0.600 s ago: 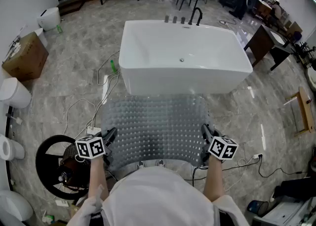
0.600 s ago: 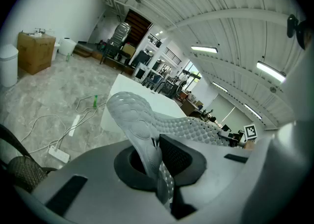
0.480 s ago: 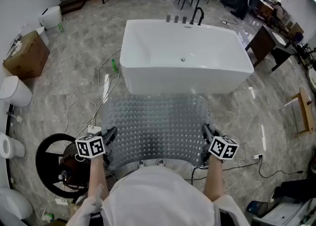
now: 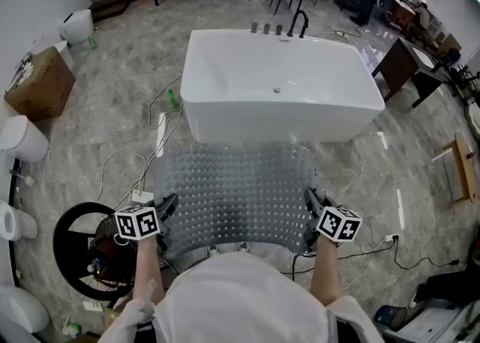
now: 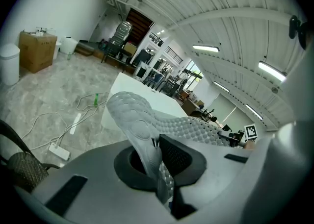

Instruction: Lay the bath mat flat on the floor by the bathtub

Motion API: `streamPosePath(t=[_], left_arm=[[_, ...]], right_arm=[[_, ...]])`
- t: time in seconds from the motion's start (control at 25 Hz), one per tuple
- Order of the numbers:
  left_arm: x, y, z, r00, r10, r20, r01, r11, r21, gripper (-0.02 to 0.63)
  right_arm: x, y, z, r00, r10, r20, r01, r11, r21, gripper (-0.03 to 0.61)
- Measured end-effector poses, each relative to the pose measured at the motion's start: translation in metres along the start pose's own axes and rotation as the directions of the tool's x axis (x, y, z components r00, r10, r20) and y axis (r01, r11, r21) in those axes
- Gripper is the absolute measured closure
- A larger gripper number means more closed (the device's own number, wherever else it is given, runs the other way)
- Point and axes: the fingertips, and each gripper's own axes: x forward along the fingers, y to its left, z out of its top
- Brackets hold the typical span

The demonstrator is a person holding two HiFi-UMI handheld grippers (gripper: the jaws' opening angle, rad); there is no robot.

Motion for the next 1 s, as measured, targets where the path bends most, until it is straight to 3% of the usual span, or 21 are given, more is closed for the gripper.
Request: streamPosePath(t=[0.32, 1.0], left_arm=[[0.001, -0.009, -0.009, 1.0, 0.025, -0.018, -0.025, 1.0, 0.001, 0.571], [0.016, -0.008, -0.02, 0.992, 0.125, -0.018, -0.125, 0.992, 0.007, 0.571]], right_arm=[[-0.003, -0.01, -0.007, 1.0, 0.014, -0.023, -0.014, 0.999, 0.035, 0.537], [0.009, -0.032, -0.005, 0.998, 0.036, -0.058, -0.036, 0.999, 0.0, 0.537]])
